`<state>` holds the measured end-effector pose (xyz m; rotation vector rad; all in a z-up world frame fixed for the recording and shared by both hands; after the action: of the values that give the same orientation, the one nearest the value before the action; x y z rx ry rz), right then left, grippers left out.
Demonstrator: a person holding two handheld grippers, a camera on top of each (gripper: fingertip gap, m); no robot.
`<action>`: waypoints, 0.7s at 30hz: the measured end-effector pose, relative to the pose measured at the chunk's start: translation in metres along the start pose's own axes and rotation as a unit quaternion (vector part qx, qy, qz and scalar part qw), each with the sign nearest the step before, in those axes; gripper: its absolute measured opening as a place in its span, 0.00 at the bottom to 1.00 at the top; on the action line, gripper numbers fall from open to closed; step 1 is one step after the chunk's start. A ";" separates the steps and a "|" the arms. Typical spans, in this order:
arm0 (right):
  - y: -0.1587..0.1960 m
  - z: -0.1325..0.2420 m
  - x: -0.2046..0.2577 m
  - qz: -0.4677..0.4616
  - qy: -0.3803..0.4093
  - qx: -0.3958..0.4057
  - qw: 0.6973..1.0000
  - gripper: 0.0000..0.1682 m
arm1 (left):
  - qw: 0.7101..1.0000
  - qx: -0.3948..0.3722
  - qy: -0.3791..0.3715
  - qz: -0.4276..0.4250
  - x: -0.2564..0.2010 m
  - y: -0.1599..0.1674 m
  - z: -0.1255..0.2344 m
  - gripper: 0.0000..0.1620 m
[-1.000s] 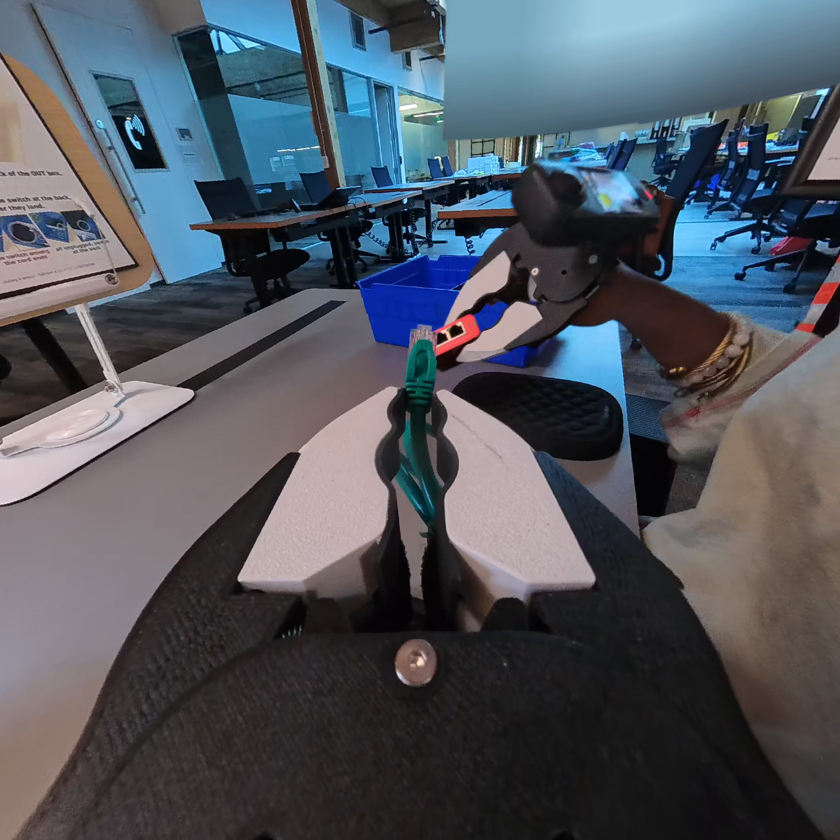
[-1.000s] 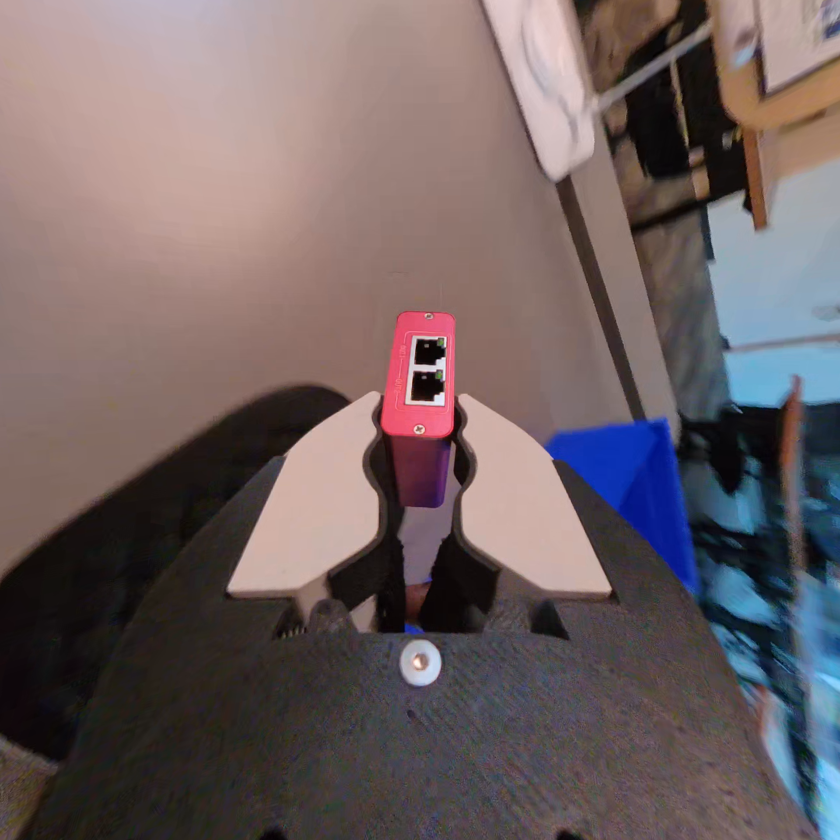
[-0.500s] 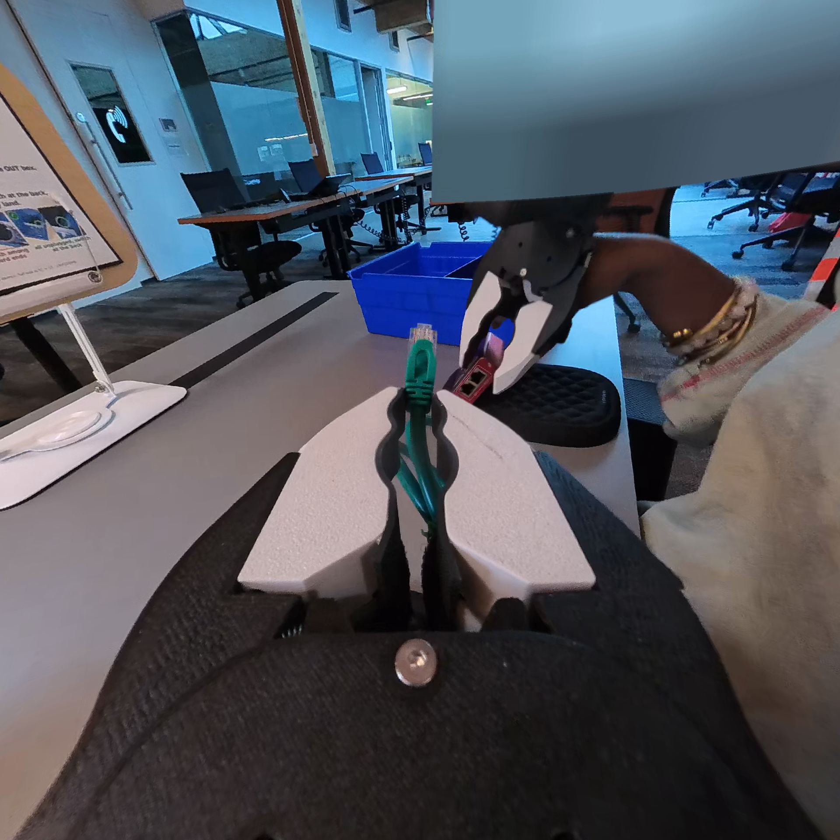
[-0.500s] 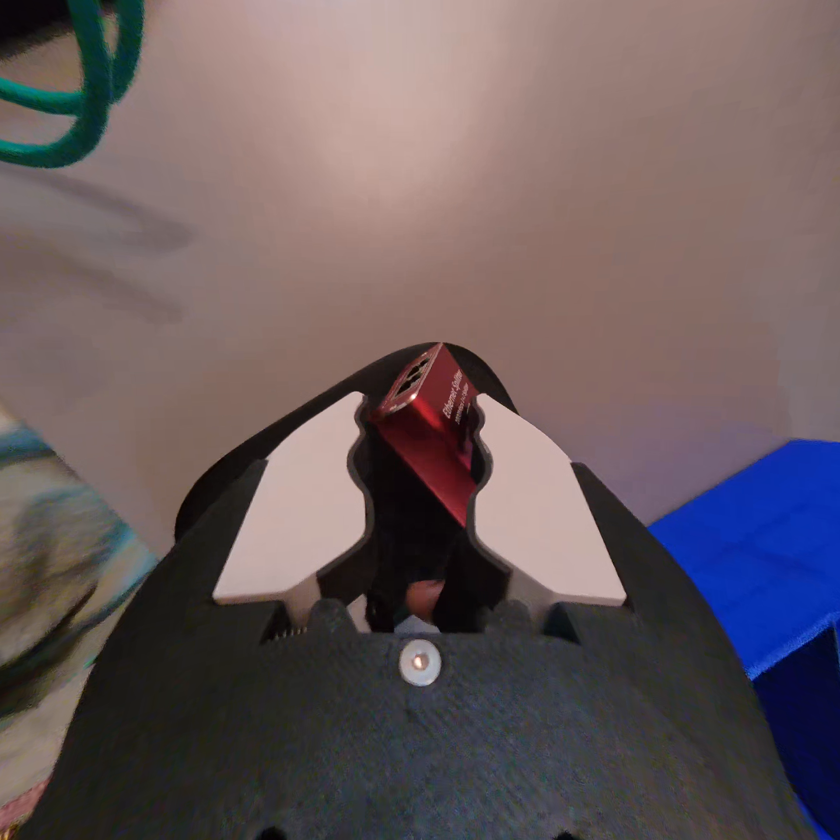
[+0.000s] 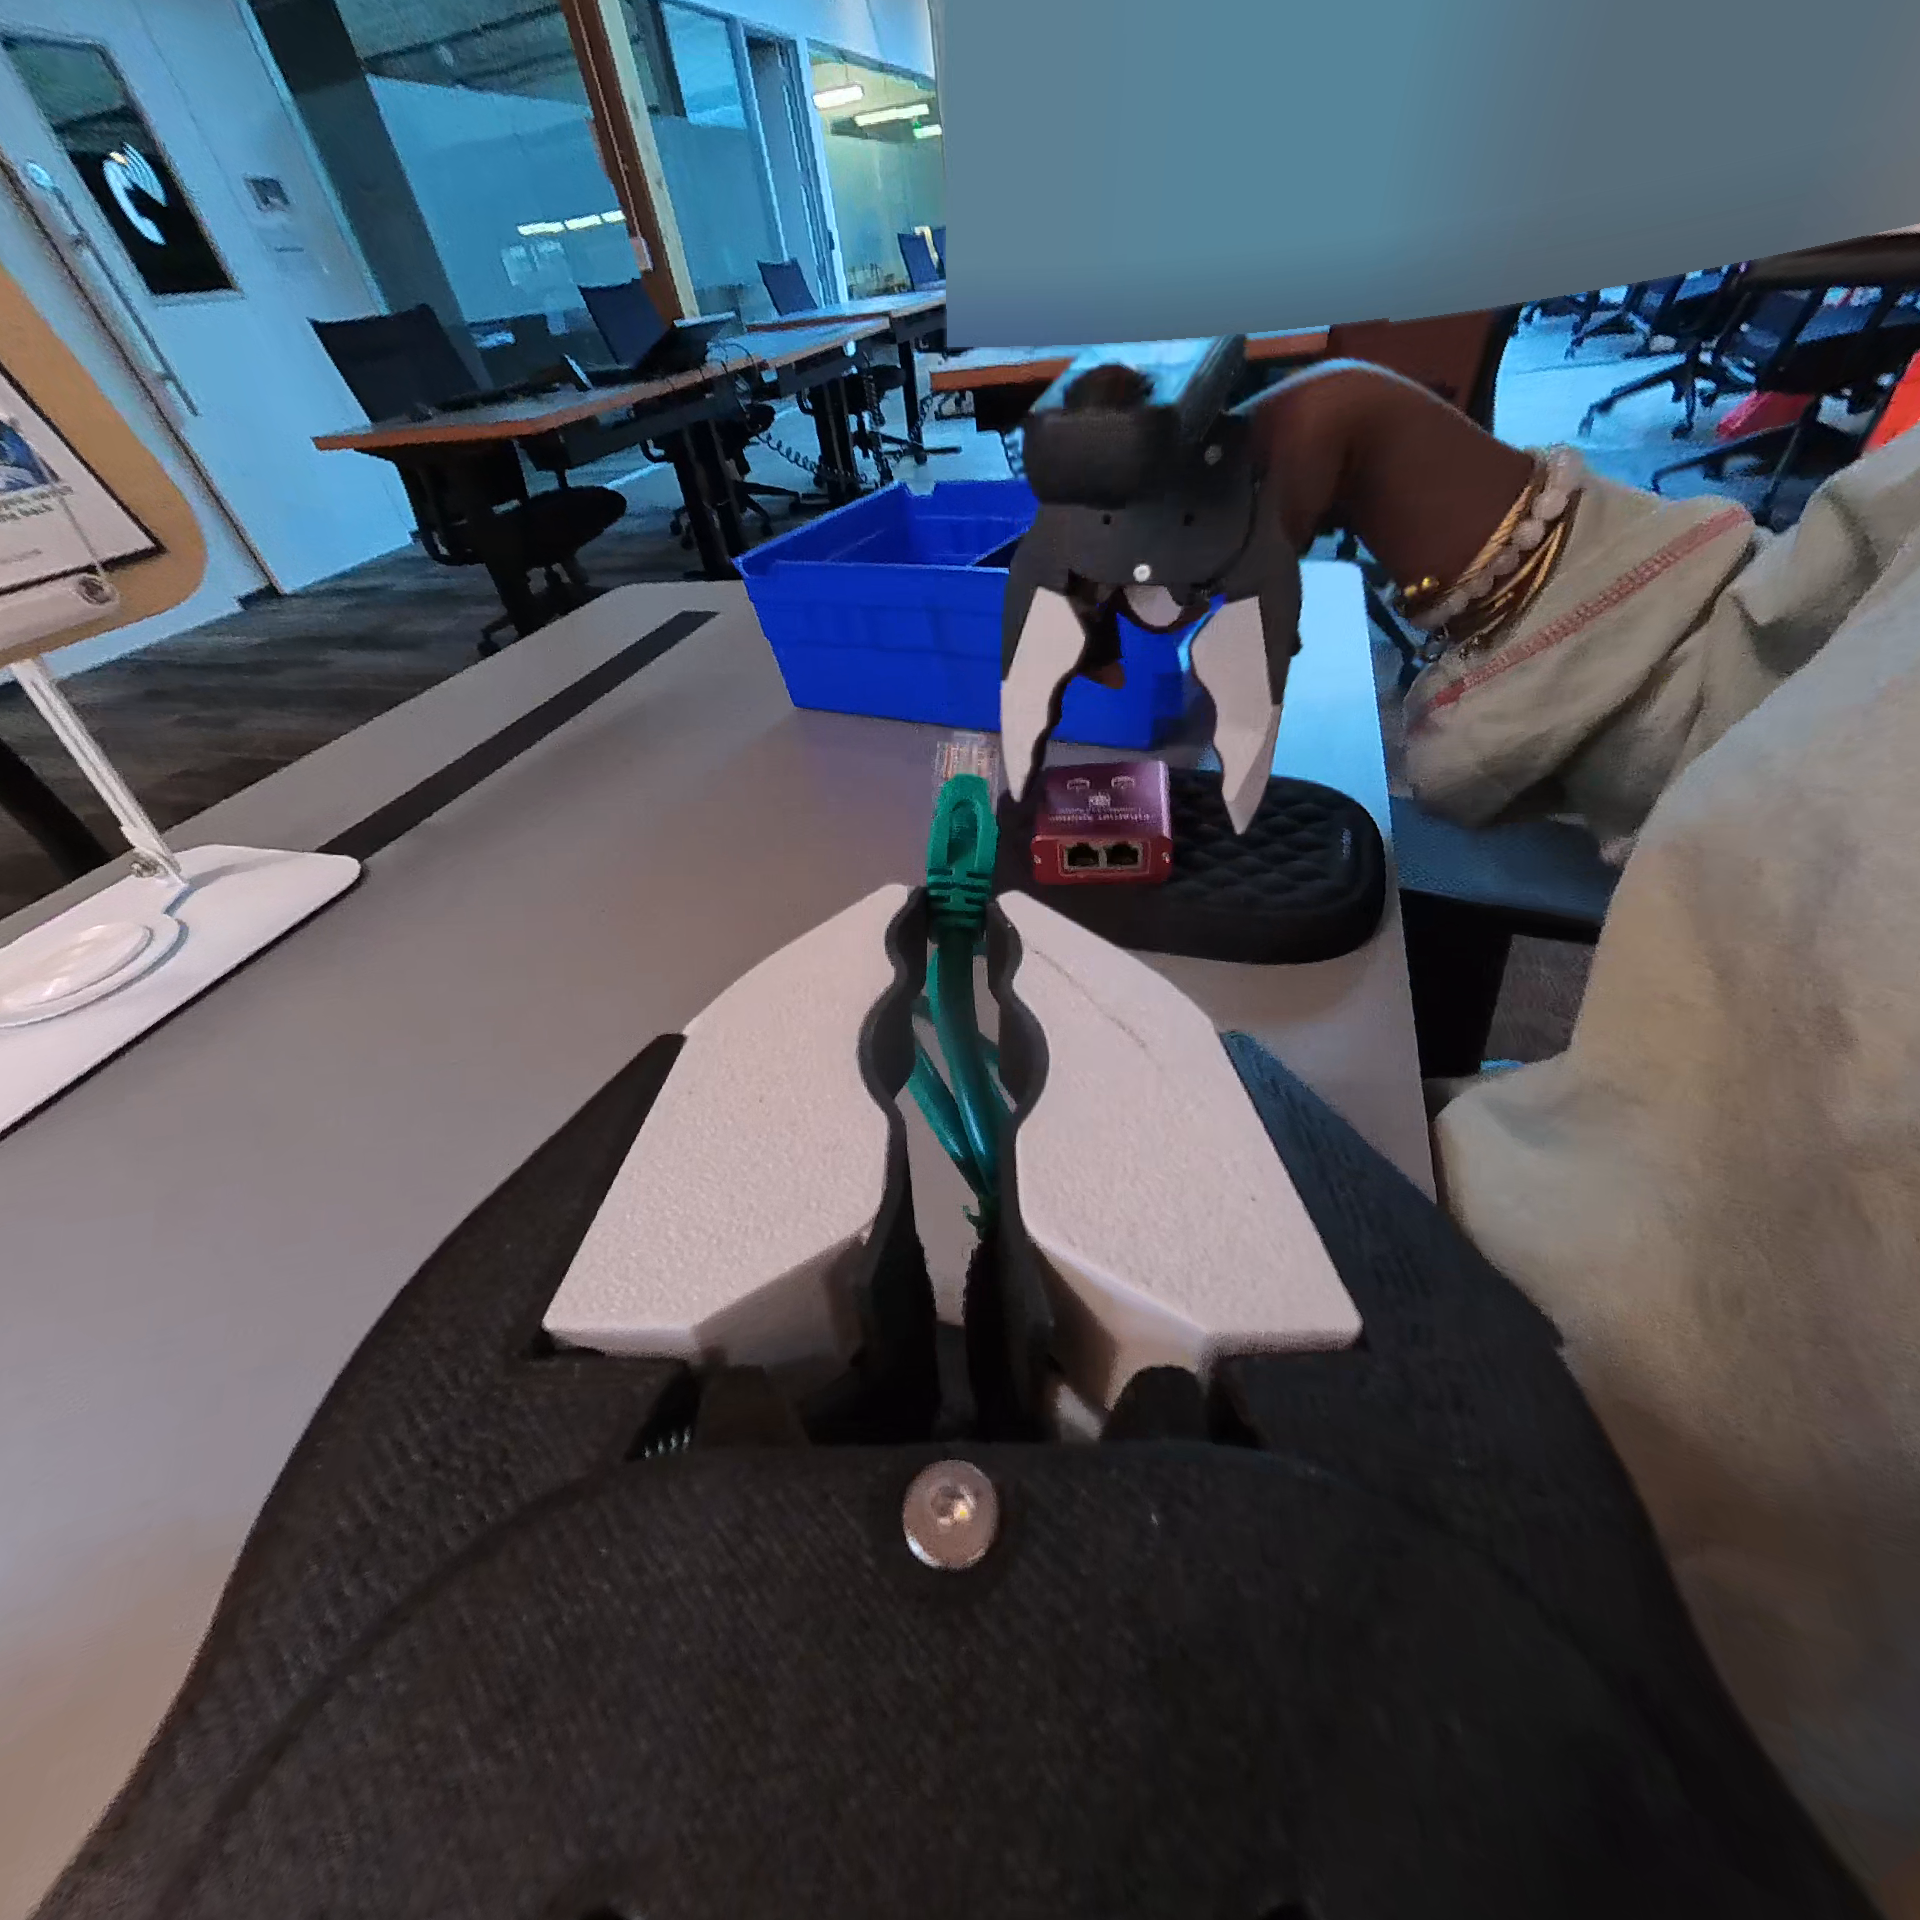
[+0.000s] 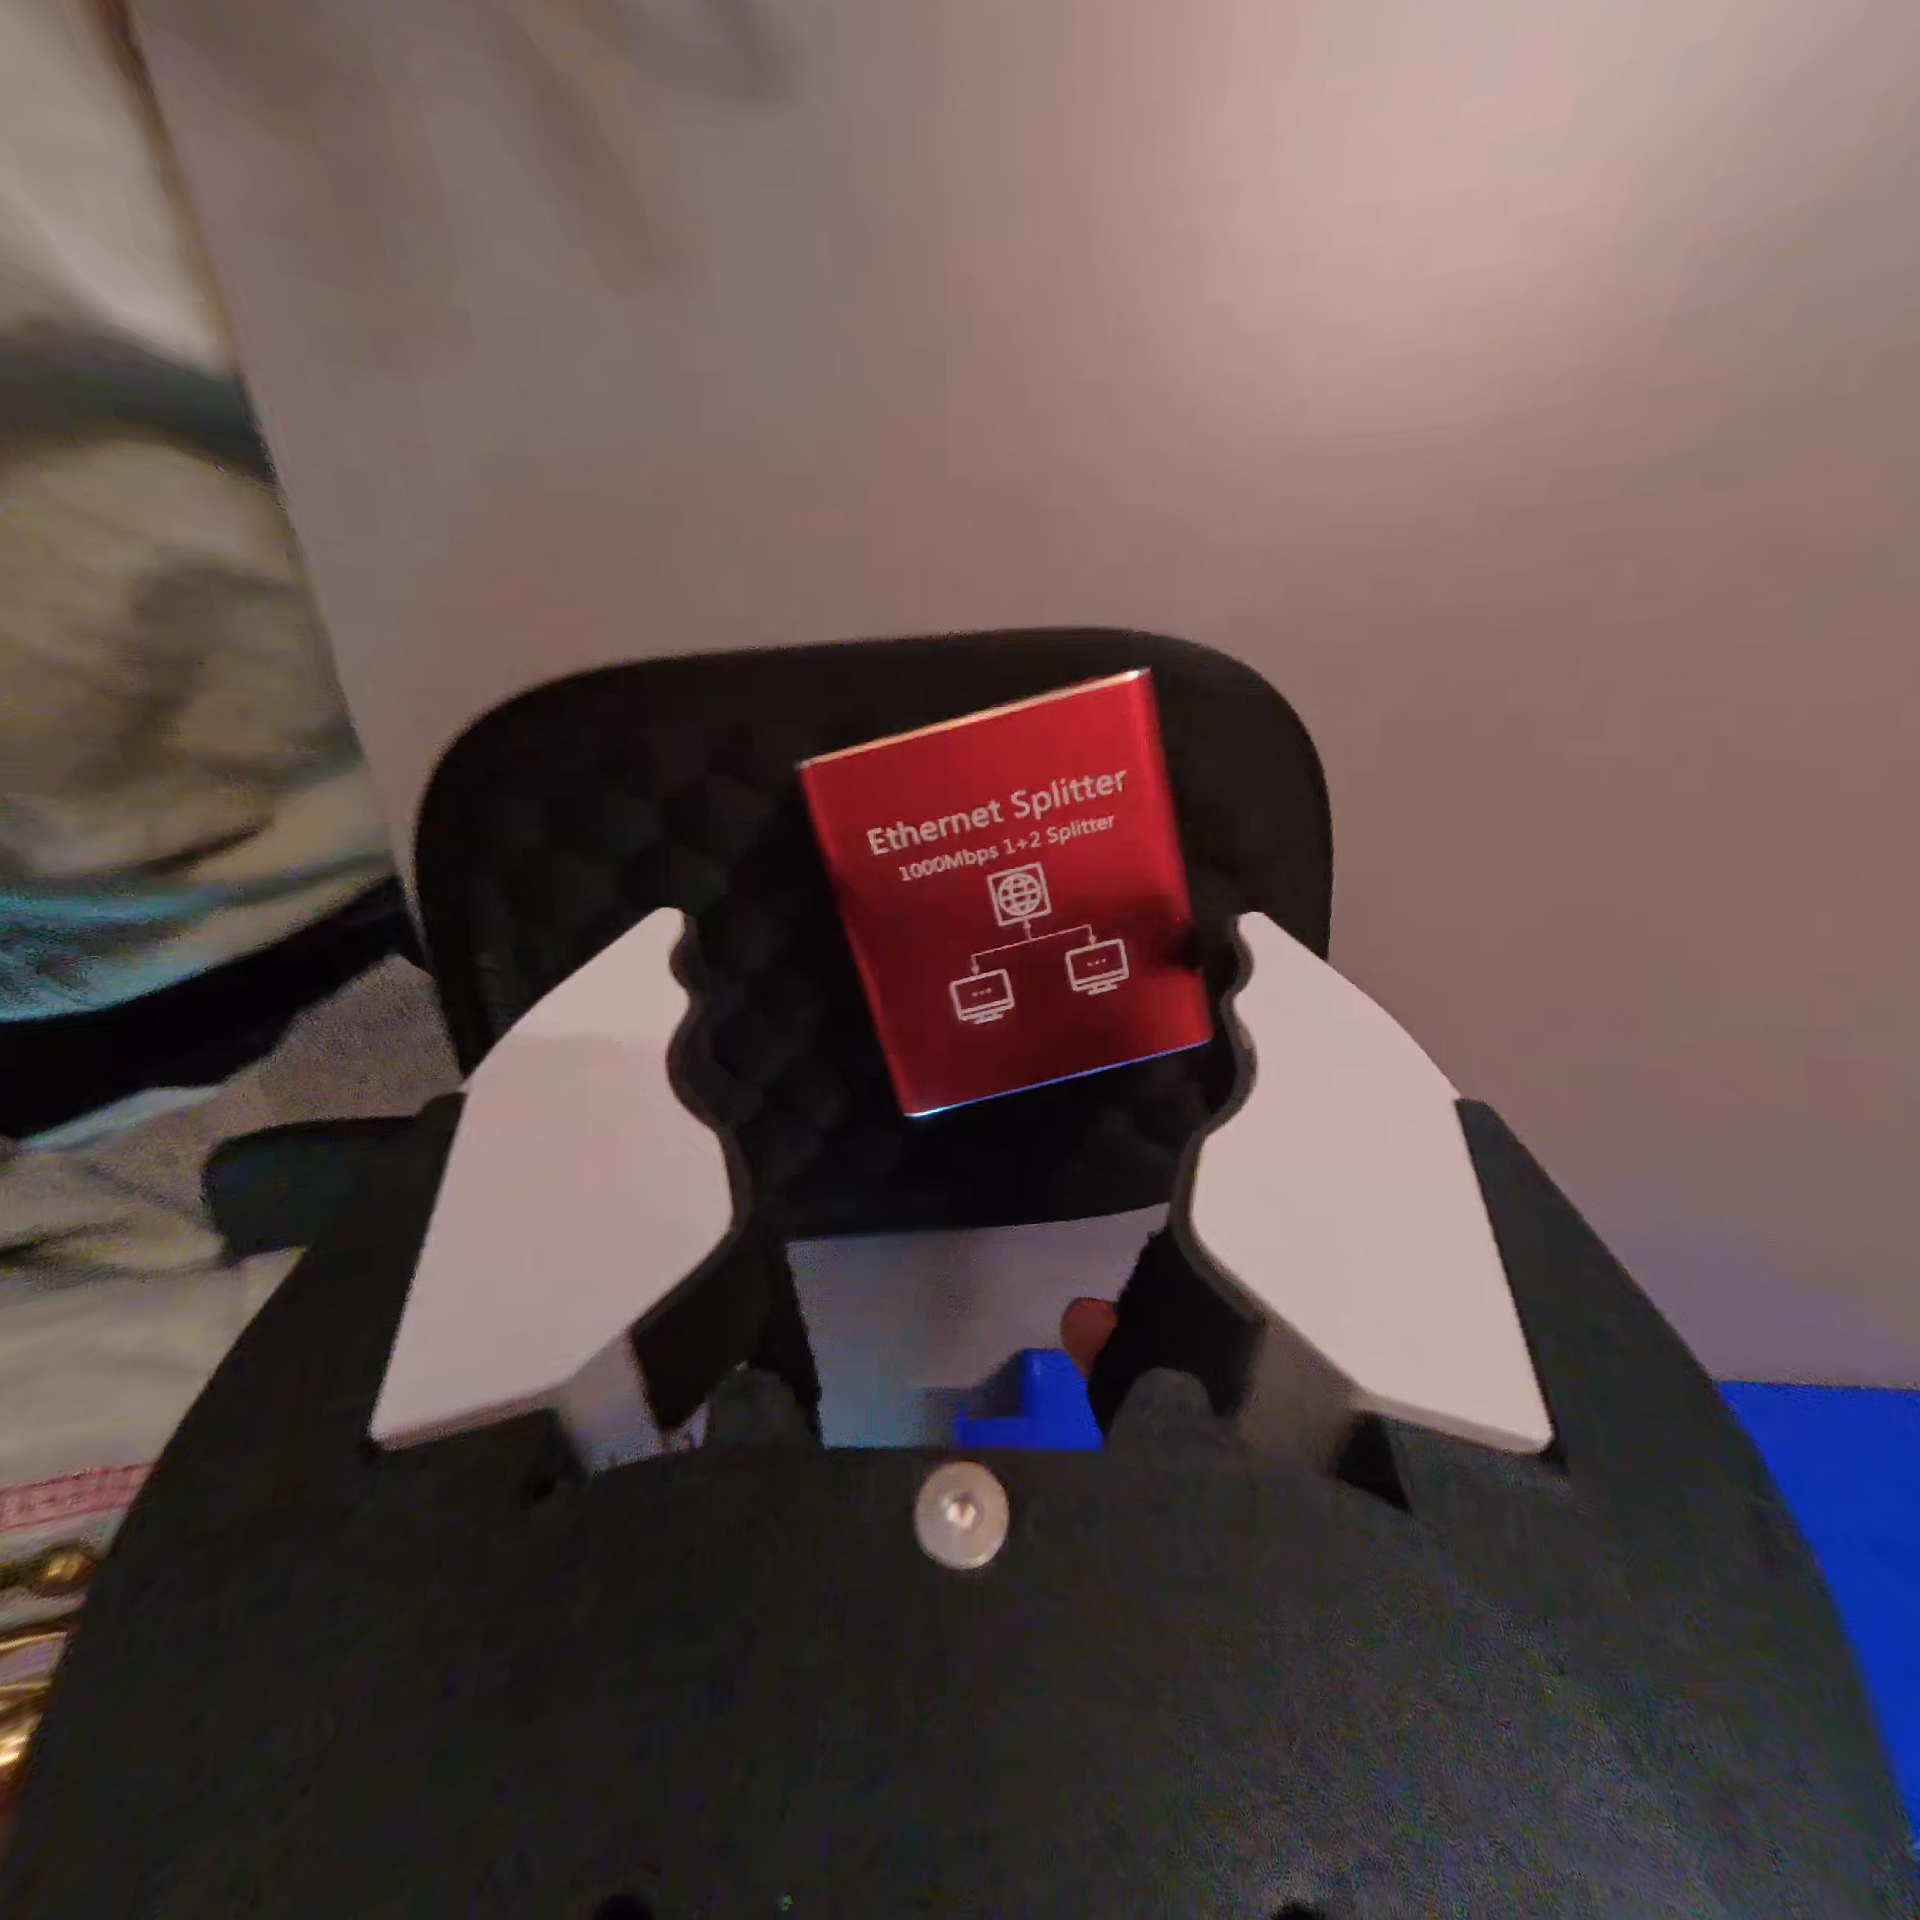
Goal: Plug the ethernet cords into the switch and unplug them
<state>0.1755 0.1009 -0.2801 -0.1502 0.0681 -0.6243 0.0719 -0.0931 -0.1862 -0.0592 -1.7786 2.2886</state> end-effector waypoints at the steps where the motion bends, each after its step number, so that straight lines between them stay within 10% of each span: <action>1: 0.002 -0.006 -0.002 0.007 0.006 0.016 1.000 0.58 | 1.000 0.009 0.003 -0.001 -0.001 0.002 -0.001 0.06; 21: -0.024 -0.016 -0.002 -0.140 0.017 -0.008 0.990 0.46 | 0.999 0.034 0.012 -0.006 -0.003 0.010 -0.004 0.06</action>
<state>0.1585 0.0809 -0.2918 -0.1667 0.0863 -0.9065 0.0744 -0.0920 -0.1971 -0.0618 -1.6827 2.3288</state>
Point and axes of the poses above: each gripper's, where its closed fingertips meet, z back along the fingers, y out of its underside, x = y × z across the jaws, the point moved 2 cm from there along z, back along the fingers, and after that the axes turned 7 degrees about x, right-handed, at the moved point
